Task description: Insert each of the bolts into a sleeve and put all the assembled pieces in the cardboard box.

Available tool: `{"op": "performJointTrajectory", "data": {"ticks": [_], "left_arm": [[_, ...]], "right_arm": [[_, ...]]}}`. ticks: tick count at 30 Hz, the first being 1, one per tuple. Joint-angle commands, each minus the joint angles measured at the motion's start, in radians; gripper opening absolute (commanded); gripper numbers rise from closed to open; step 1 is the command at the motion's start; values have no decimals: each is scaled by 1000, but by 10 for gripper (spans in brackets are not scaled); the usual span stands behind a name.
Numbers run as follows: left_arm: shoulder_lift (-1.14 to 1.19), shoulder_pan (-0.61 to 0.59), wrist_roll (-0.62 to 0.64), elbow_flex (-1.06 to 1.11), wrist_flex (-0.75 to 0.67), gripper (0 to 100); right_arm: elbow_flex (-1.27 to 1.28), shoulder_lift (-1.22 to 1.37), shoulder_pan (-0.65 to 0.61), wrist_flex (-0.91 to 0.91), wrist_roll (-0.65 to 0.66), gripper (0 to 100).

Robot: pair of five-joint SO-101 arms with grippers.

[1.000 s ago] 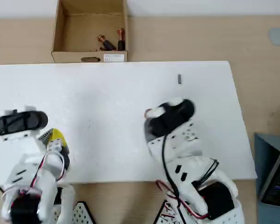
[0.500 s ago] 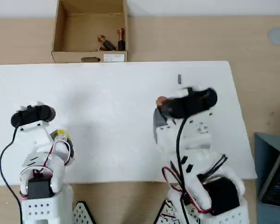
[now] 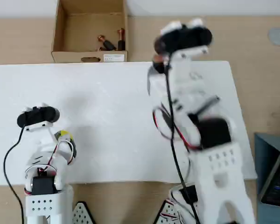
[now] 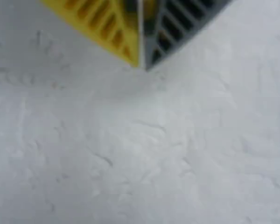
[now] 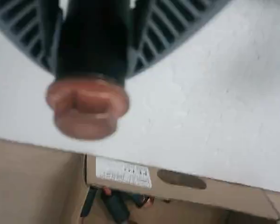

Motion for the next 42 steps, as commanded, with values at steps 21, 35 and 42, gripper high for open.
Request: {"op": "performJointTrajectory", "data": {"ticks": [21, 35, 42], "left_arm": [[-8, -28, 89, -6, -15, 3], [-8, 23, 26, -6, -14, 4], [-8, 23, 26, -6, -14, 5]], "right_arm": [[-840, 955, -33, -402, 181, 9], [-1392, 1520, -105, -400, 414, 9], [-1606, 1722, -130, -384, 574, 11]]}}
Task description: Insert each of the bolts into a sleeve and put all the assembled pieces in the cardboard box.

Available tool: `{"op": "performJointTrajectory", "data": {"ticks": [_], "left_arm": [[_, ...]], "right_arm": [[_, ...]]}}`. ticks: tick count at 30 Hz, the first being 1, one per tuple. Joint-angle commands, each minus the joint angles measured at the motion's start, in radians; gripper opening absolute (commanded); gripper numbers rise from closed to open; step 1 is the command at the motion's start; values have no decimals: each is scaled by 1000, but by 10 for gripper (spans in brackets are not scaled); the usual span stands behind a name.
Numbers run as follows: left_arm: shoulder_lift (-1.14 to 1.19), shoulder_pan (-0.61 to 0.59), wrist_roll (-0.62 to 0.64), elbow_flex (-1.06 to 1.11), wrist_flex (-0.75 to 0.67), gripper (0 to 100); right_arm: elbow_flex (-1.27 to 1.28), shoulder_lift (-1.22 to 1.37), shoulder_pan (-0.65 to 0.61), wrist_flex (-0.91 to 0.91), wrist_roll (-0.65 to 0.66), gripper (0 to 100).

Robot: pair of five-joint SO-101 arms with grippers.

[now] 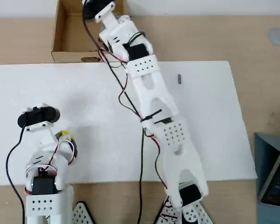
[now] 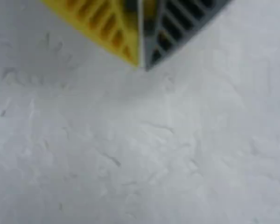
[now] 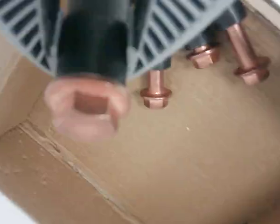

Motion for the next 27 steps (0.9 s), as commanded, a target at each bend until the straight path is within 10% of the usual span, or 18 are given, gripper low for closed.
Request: {"op": "performJointTrajectory", "data": {"ticks": [1, 15, 27], "left_arm": [[-8, 8, -3, -6, -14, 5], [-8, 15, -9, -6, -14, 5], [-8, 12, -5, -6, -14, 5]], "right_arm": [[-151, 25, -35, -3, 63, 23], [-217, 71, -38, 92, 78, 134], [-423, 67, -28, 253, 77, 7]]}}
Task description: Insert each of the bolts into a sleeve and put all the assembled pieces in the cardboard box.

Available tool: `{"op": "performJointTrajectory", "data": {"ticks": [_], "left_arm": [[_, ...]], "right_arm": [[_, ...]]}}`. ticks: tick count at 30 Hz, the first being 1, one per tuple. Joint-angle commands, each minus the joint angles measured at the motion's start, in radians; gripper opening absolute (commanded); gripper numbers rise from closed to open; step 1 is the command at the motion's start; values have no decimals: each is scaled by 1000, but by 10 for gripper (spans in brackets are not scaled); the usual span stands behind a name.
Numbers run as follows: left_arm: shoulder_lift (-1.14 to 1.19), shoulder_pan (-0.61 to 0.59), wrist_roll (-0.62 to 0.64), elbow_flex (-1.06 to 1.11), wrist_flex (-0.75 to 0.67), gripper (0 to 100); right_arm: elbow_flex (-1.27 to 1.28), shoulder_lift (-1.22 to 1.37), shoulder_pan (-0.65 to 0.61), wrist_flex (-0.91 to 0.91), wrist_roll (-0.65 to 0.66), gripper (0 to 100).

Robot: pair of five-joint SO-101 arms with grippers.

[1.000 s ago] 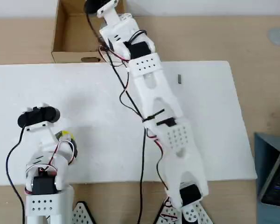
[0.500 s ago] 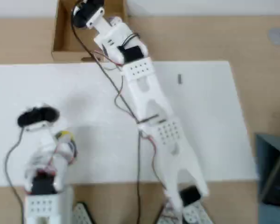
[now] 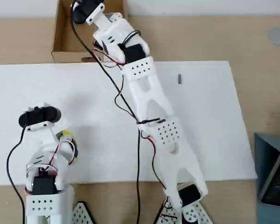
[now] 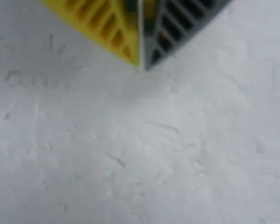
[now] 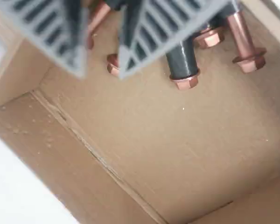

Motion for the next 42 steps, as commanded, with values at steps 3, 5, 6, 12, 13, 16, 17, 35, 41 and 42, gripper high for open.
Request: {"op": "performJointTrajectory", "data": {"ticks": [3, 5, 6, 12, 13, 16, 17, 35, 41, 42], "left_arm": [[-8, 3, 2, -6, -14, 5], [-8, 3, 2, -6, -14, 5], [-8, 3, 2, -6, -14, 5], [-8, 3, 2, -6, -14, 5], [-8, 3, 2, -6, -14, 5], [-8, 3, 2, -6, -14, 5], [-8, 3, 2, -6, -14, 5], [-8, 3, 2, -6, -14, 5], [-8, 3, 2, -6, -14, 5], [-8, 3, 2, -6, -14, 5]], "right_arm": [[-222, -16, 25, 183, 0, 10], [-249, -22, 50, 258, 0, 9], [-246, -31, 68, 287, 0, 9], [-243, -154, 150, 483, -29, 9], [-243, -173, 163, 526, -52, 9], [-243, -243, 196, 667, -120, 9], [-243, -266, 203, 709, -144, 9], [-159, -555, 360, 911, -356, 9], [177, -811, 412, 911, -354, 9], [249, -869, 415, 911, -354, 9]]}}
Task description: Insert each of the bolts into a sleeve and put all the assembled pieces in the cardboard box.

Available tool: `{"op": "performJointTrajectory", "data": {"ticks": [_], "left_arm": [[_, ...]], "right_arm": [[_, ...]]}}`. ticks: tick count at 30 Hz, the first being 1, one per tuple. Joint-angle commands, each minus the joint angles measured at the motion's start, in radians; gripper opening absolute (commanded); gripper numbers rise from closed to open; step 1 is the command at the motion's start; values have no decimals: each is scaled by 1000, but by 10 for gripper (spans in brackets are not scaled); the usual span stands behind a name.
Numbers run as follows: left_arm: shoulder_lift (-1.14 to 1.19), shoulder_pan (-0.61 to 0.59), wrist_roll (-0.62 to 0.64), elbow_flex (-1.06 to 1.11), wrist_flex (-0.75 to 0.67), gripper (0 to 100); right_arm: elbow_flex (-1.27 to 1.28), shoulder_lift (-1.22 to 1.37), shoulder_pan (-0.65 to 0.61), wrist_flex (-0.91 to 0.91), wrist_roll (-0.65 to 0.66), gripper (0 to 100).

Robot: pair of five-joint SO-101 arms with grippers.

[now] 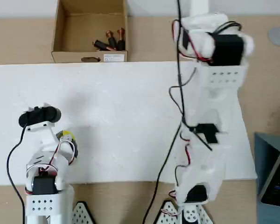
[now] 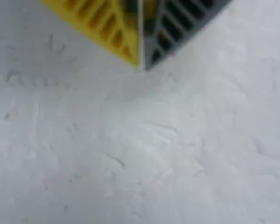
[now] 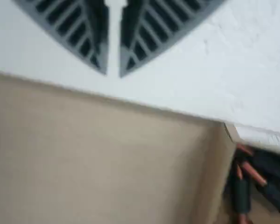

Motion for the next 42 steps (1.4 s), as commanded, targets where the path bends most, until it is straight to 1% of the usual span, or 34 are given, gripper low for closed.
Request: {"op": "performJointTrajectory", "data": {"ticks": [1, 7, 14, 18, 24, 28, 37, 42], "left_arm": [[-8, 3, 2, -6, -14, 5], [-8, 3, 2, -6, -14, 5], [-8, 3, 2, -6, -14, 5], [-8, 3, 2, -6, -14, 5], [-8, 3, 2, -6, -14, 5], [-8, 3, 2, -6, -14, 5], [-8, 3, 2, -6, -14, 5], [-8, 3, 2, -6, -14, 5]], "right_arm": [[239, -240, 30, 20, -3, 9], [690, -530, 48, 20, -8, 9], [1141, -829, 145, -17, -9, 9], [1408, -998, 189, -127, -3, 9], [1778, -1211, 186, -350, -2, 9], [1995, -1287, 147, -453, -9, 9], [2420, -1540, 114, -684, -9, 9], [2612, -1702, 97, -747, -9, 9]]}}
